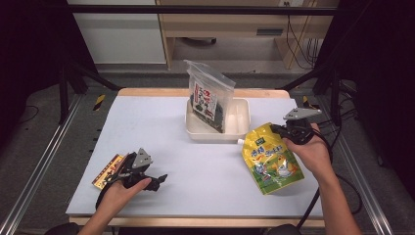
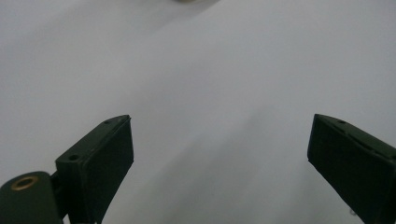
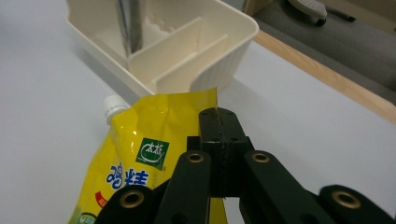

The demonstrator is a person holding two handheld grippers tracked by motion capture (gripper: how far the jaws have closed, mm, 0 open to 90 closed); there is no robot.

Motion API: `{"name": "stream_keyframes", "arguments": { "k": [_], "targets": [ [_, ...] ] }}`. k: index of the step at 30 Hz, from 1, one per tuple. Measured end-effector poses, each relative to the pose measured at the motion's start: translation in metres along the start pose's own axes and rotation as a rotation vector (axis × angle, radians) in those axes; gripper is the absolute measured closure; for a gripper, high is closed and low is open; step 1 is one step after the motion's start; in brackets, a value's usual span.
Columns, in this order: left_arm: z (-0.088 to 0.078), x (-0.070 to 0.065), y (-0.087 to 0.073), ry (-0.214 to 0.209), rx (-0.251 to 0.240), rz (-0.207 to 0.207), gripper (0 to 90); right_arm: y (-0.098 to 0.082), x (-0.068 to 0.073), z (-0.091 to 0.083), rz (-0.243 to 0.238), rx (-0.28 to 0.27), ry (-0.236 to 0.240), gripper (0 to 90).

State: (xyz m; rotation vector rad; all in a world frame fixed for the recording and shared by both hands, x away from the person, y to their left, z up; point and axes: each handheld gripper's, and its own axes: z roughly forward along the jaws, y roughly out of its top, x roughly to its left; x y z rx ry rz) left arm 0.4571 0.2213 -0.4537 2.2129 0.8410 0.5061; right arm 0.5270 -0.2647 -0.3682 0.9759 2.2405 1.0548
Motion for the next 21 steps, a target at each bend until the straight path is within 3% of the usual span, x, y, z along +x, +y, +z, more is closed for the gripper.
{"name": "stream_keyframes", "arguments": {
  "k": [12,21],
  "targets": [
    [-0.002,0.0,0.002,-0.007,-0.007,-0.001,6.8,0.036,0.046,-0.008,-0.123,-0.073,0.051,90.0],
    [-0.005,0.002,0.002,-0.003,-0.013,-0.002,6.8,0.058,0.068,0.0,-0.16,-0.11,0.082,90.0]
  ]
}}
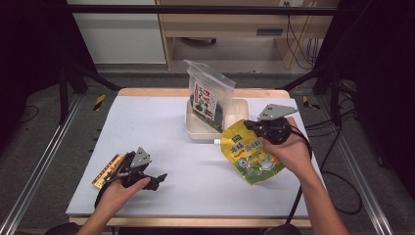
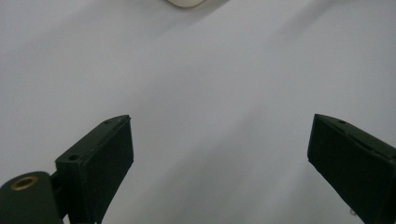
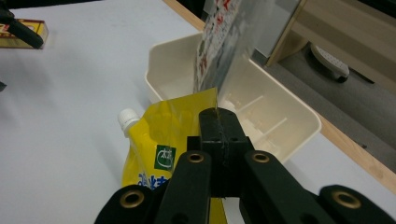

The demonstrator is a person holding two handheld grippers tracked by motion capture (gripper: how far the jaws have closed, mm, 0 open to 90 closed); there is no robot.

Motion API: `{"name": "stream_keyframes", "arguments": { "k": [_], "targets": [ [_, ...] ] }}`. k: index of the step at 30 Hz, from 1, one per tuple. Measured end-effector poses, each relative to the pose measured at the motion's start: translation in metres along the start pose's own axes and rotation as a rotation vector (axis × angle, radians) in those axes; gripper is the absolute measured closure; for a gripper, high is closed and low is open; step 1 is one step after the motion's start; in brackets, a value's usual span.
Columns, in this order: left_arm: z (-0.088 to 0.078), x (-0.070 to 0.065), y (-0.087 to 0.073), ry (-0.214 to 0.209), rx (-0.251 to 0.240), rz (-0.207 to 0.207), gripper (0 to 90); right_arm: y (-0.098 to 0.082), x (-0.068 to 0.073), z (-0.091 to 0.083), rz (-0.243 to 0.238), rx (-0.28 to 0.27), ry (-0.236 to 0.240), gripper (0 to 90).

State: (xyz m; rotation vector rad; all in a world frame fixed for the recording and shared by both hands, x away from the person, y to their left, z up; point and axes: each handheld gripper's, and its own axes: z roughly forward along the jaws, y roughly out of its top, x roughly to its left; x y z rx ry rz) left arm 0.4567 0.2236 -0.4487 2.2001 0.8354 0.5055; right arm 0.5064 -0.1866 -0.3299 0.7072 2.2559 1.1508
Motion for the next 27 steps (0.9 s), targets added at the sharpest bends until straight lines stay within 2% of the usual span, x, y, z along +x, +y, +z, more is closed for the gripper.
{"name": "stream_keyframes", "arguments": {
  "k": [13,17,20,27],
  "targets": [
    [-0.003,-0.002,0.003,-0.014,-0.006,0.011,6.8,0.022,0.025,0.02,-0.015,-0.06,0.055,90.0],
    [-0.005,-0.003,0.005,-0.03,-0.006,0.018,7.0,0.027,0.031,0.026,-0.01,-0.076,0.075,90.0],
    [-0.009,-0.003,0.012,-0.036,-0.017,0.031,7.2,0.031,0.034,0.03,-0.01,-0.095,0.09,90.0],
    [-0.018,0.005,0.033,-0.084,-0.021,0.056,7.6,0.042,0.043,0.042,-0.022,-0.112,0.119,90.0]
  ]
}}
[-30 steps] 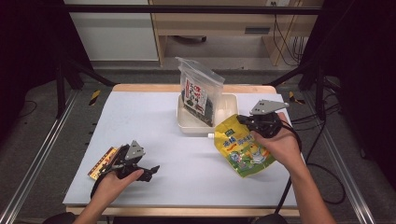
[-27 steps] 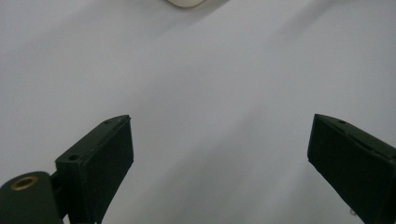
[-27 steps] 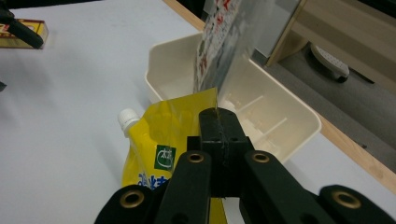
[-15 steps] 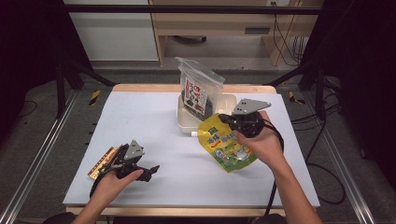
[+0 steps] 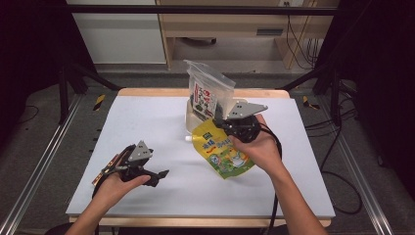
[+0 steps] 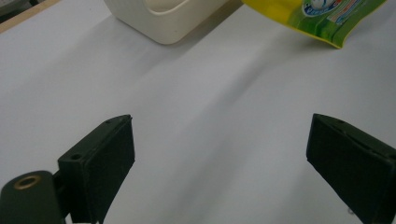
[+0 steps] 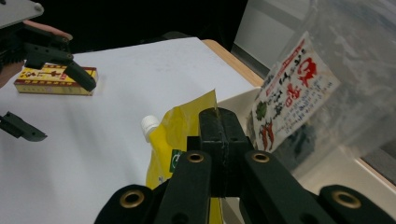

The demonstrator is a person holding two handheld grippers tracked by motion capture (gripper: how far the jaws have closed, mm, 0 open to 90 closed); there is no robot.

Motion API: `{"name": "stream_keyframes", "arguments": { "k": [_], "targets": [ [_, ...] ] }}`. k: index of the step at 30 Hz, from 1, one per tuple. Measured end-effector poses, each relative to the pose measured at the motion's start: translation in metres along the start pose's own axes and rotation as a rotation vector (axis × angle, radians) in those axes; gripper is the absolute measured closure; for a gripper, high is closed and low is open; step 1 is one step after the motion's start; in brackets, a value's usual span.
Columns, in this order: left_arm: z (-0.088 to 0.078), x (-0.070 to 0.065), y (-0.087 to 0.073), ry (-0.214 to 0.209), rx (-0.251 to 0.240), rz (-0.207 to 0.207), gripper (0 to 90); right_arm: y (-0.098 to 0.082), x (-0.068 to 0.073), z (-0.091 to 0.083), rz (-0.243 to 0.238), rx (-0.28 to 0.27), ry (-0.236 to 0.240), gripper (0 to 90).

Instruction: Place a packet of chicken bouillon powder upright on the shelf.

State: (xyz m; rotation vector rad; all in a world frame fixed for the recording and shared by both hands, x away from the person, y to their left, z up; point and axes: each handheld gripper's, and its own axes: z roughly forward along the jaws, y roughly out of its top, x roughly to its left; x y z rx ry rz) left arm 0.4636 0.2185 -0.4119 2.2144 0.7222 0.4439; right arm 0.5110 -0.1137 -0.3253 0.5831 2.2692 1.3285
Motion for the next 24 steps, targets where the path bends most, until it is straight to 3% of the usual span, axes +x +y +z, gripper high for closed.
{"name": "stream_keyframes", "arguments": {
  "k": [13,24],
  "targets": [
    [-0.007,0.021,0.04,-0.09,0.04,0.064,10.8,0.015,0.014,0.014,-0.025,-0.041,0.05,90.0],
    [0.007,0.028,0.071,-0.094,0.061,0.145,17.4,0.02,0.025,0.022,-0.042,-0.079,0.088,90.0]
  ]
}}
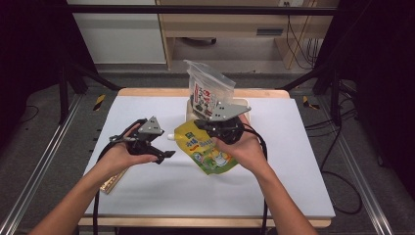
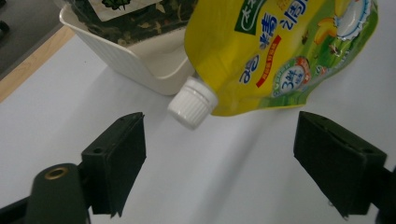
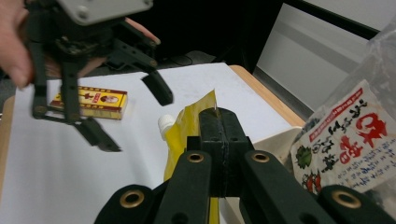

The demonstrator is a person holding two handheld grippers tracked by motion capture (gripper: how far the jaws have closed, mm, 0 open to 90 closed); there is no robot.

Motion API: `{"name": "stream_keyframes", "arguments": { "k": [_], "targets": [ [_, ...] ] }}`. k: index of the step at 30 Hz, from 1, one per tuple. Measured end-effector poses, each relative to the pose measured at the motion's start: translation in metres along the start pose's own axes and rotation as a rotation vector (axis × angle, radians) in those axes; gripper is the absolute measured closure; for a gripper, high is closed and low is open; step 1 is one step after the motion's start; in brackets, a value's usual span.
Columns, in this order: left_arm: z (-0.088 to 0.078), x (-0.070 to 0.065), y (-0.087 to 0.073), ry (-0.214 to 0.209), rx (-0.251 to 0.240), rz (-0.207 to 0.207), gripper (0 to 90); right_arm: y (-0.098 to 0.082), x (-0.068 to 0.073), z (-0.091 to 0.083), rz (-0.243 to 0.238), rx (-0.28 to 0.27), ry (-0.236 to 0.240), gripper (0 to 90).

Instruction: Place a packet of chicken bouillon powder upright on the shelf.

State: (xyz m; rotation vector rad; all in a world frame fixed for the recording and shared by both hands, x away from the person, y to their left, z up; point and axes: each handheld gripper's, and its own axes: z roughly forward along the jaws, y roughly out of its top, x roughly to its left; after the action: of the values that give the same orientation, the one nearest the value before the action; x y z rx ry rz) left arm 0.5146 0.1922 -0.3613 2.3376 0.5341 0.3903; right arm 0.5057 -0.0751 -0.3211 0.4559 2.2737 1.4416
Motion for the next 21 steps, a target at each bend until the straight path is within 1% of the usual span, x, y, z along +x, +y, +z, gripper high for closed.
{"name": "stream_keyframes", "arguments": {
  "k": [4,8,10,11,13,15,16,17,19,20,21],
  "targets": [
    [0.004,0.004,0.006,-0.017,0.012,0.025,20.2,0.001,0.002,0.0,-0.004,-0.015,0.019,90.0],
    [0.007,0.006,0.01,-0.025,0.016,0.037,22.8,0.002,0.005,0.0,-0.009,-0.028,0.041,90.0],
    [0.008,0.008,0.011,-0.03,0.017,0.055,27.6,0.002,0.006,0.0,-0.016,-0.032,0.051,90.0],
    [0.008,0.008,0.012,-0.035,0.022,0.06,28.7,0.002,0.007,0.0,-0.014,-0.033,0.054,90.0],
    [0.01,0.009,0.012,-0.032,0.027,0.07,30.1,0.002,0.007,-0.001,-0.014,-0.038,0.064,90.0],
    [0.012,0.01,0.013,-0.047,0.027,0.079,31.4,0.001,0.008,-0.001,-0.013,-0.042,0.07,90.0],
    [0.012,0.01,0.013,-0.047,0.03,0.085,31.5,0.001,0.008,-0.001,-0.014,-0.045,0.076,90.0],
    [0.013,0.011,0.014,-0.048,0.031,0.084,32.0,0.001,0.008,-0.001,-0.014,-0.047,0.078,90.0],
    [0.015,0.012,0.014,-0.066,0.037,0.085,36.2,0.001,0.009,-0.002,-0.012,-0.049,0.083,90.0],
    [0.016,0.013,0.014,-0.067,0.038,0.082,36.6,0.001,0.009,-0.002,-0.013,-0.049,0.085,90.0],
    [0.017,0.014,0.014,-0.076,0.037,0.077,39.8,0.001,0.009,-0.002,-0.013,-0.051,0.089,90.0]
  ]
}}
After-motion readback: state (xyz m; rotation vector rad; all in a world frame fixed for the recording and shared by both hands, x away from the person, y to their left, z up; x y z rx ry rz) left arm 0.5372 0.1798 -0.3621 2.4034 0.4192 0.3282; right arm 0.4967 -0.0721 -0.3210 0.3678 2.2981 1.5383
